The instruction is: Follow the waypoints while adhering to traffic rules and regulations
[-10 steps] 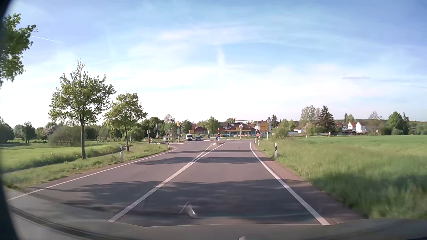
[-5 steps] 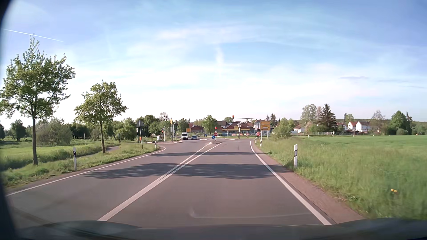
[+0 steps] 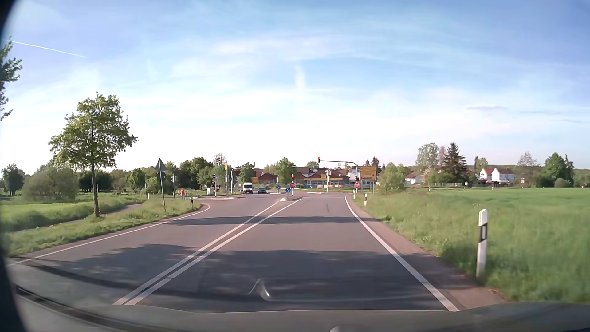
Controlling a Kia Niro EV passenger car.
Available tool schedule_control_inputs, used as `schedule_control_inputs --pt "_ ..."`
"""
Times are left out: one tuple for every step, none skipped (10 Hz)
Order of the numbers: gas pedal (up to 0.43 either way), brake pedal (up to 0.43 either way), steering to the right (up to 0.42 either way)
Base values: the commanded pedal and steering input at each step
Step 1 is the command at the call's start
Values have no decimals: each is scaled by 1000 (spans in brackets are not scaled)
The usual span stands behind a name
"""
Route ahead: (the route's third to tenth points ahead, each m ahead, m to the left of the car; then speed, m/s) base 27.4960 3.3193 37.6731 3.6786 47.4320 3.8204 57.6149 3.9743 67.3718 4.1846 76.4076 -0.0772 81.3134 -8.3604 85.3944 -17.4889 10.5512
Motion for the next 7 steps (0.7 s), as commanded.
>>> schedule_control_inputs --pt "0 226 9" --pt "0 220 9" --pt "0 226 9" --pt "0 226 9" --pt "0 226 9" --pt "0 226 10" --pt "0 226 11"
